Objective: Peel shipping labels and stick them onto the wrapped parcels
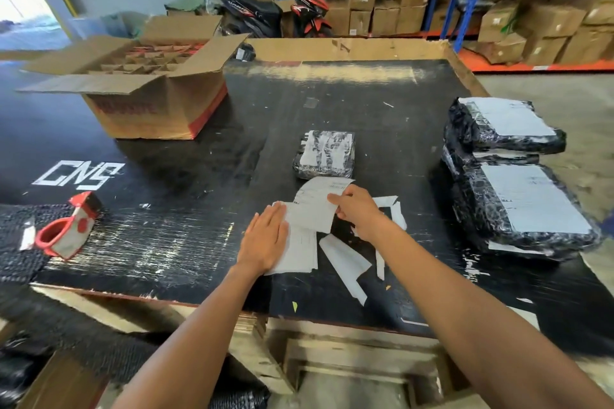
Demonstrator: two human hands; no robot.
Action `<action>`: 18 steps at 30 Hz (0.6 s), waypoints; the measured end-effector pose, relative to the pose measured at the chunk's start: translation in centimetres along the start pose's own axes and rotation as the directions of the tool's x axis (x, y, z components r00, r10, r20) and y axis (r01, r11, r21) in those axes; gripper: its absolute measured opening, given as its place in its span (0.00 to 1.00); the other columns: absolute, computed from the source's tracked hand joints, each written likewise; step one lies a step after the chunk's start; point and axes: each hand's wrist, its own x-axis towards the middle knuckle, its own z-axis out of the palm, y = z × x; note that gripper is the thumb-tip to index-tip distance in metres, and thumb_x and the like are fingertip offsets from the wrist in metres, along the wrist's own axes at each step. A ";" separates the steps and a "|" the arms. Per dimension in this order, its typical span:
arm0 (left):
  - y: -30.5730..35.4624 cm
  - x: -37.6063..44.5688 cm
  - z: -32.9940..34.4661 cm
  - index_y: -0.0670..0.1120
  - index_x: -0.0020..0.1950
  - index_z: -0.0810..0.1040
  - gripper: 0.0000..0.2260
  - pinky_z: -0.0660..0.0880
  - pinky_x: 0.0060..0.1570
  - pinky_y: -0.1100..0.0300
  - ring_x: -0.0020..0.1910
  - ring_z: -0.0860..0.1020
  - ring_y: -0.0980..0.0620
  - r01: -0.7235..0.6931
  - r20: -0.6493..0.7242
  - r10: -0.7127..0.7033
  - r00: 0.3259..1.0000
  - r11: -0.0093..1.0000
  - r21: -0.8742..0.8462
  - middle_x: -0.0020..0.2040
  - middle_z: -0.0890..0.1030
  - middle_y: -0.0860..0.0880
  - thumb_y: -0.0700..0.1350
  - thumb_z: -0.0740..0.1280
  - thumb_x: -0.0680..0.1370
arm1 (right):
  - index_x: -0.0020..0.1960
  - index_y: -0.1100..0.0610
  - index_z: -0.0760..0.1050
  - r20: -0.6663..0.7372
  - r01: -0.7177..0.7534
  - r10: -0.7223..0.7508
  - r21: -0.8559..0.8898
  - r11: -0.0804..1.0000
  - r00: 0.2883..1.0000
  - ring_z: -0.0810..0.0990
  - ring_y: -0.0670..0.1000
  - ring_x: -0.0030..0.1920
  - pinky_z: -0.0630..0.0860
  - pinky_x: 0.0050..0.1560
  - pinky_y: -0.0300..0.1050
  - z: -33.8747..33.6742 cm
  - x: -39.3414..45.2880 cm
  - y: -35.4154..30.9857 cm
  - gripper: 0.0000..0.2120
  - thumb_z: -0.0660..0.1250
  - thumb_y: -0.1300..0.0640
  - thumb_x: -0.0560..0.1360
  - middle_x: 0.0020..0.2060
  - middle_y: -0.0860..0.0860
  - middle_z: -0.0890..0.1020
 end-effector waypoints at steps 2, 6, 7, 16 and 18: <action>0.0 0.1 0.1 0.46 0.81 0.58 0.23 0.45 0.79 0.52 0.80 0.54 0.52 0.003 0.021 -0.004 1.000 0.999 0.049 0.81 0.58 0.50 0.51 0.49 0.86 | 0.59 0.58 0.74 0.039 0.041 -0.046 0.121 0.992 0.998 0.80 0.48 0.44 0.75 0.35 0.36 -1.5 -0.7 -0.8 0.07 0.64 0.62 0.82 0.54 0.54 0.82; 1.1 1.4 -1.1 0.47 0.79 0.63 0.23 0.43 0.79 0.48 0.80 0.54 0.51 0.015 -0.016 -0.012 1.000 0.973 0.229 0.80 0.61 0.50 0.52 0.49 0.85 | 0.67 0.56 0.75 0.091 0.080 -0.098 0.184 0.980 0.991 0.83 0.51 0.56 0.81 0.46 0.43 -4.5 -1.3 -1.5 0.13 0.62 0.60 0.83 0.60 0.52 0.83; 2.0 1.7 -1.6 0.47 0.78 0.66 0.24 0.45 0.79 0.49 0.80 0.56 0.51 0.005 -0.086 0.013 0.996 0.978 0.207 0.79 0.63 0.50 0.53 0.48 0.85 | 0.67 0.55 0.75 0.109 0.090 -0.111 0.184 0.979 0.988 0.84 0.51 0.56 0.81 0.46 0.44 -5.2 -1.5 -1.6 0.13 0.62 0.59 0.83 0.59 0.52 0.84; 12.9 3.4 -5.2 0.44 0.56 0.83 0.07 0.81 0.46 0.59 0.51 0.85 0.49 0.046 0.027 -0.051 0.998 0.424 -0.905 0.51 0.87 0.50 0.42 0.69 0.80 | 0.64 0.55 0.78 0.266 0.248 -0.269 0.110 0.963 0.926 0.85 0.52 0.57 0.81 0.57 0.51 -8.3 -3.0 -1.1 0.12 0.67 0.58 0.81 0.56 0.51 0.86; 13.6 3.8 -4.6 0.43 0.56 0.84 0.07 0.82 0.46 0.58 0.50 0.86 0.49 0.051 0.043 -0.028 0.999 0.440 -0.897 0.50 0.87 0.49 0.41 0.71 0.78 | 0.62 0.55 0.79 0.162 0.312 -0.327 0.110 0.944 0.931 0.86 0.53 0.55 0.82 0.56 0.54 -9.0 -2.9 -1.2 0.13 0.70 0.58 0.78 0.54 0.52 0.87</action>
